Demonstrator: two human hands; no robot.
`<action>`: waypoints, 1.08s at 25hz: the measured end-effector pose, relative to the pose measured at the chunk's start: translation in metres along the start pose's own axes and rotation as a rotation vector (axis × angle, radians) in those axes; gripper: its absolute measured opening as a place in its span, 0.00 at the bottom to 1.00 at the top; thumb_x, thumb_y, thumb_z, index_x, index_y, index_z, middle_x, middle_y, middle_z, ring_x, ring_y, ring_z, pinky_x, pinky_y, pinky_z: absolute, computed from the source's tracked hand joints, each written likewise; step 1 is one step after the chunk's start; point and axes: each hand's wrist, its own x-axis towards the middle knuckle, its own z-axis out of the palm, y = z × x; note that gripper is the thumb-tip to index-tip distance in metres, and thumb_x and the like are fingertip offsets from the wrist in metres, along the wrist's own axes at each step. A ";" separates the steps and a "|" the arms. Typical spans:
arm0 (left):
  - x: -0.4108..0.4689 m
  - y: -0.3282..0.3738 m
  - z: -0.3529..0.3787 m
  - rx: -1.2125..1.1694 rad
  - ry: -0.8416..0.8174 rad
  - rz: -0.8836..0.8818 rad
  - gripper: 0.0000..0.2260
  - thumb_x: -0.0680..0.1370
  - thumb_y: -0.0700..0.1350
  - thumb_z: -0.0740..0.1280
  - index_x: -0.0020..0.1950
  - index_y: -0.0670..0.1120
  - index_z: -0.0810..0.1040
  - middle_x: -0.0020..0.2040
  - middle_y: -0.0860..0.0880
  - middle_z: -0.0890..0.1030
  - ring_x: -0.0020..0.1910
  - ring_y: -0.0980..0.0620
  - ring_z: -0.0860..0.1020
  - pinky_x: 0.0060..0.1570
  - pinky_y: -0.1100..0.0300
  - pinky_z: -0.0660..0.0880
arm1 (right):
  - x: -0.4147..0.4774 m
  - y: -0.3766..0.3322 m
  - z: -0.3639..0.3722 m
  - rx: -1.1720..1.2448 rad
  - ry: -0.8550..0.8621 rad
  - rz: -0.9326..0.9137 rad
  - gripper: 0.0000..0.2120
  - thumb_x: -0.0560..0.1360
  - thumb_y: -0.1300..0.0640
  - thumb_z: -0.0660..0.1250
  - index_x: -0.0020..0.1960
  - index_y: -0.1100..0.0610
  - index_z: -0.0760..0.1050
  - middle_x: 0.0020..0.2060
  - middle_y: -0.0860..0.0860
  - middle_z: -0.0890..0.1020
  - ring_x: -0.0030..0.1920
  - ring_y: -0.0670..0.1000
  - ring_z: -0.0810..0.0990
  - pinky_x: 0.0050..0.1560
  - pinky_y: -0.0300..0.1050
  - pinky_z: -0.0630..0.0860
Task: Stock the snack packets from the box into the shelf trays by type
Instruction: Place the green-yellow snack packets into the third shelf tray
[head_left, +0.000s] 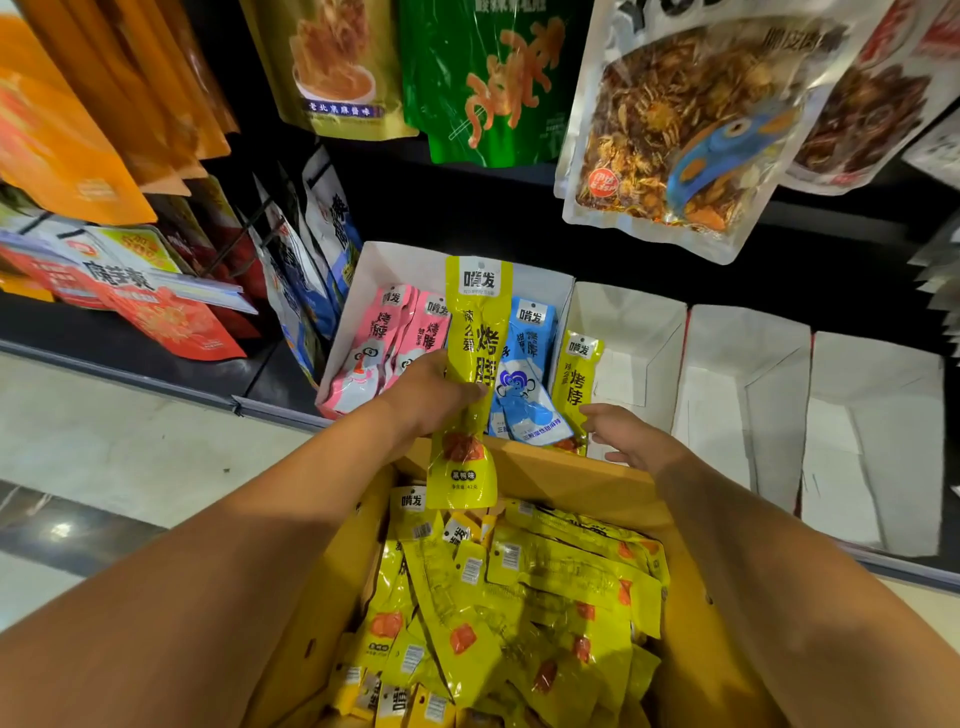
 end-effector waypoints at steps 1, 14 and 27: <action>0.000 0.000 0.000 0.004 0.003 -0.002 0.13 0.82 0.42 0.69 0.66 0.44 0.77 0.58 0.43 0.84 0.47 0.50 0.83 0.36 0.64 0.79 | 0.000 0.000 0.000 0.003 0.003 -0.003 0.21 0.83 0.56 0.59 0.74 0.47 0.67 0.74 0.51 0.68 0.72 0.55 0.69 0.65 0.54 0.72; -0.004 0.012 0.003 -0.135 -0.019 -0.010 0.14 0.83 0.41 0.67 0.69 0.44 0.77 0.59 0.43 0.84 0.45 0.50 0.83 0.33 0.63 0.79 | -0.059 -0.070 -0.041 -0.426 0.191 -0.311 0.25 0.78 0.54 0.69 0.74 0.52 0.70 0.72 0.55 0.72 0.69 0.55 0.73 0.65 0.48 0.72; -0.034 0.033 0.018 -0.490 -0.232 -0.073 0.27 0.83 0.68 0.53 0.67 0.51 0.79 0.57 0.46 0.86 0.55 0.43 0.84 0.54 0.47 0.80 | -0.188 -0.082 0.037 -0.320 0.238 -0.636 0.45 0.61 0.25 0.71 0.74 0.31 0.57 0.64 0.38 0.75 0.56 0.47 0.81 0.53 0.54 0.81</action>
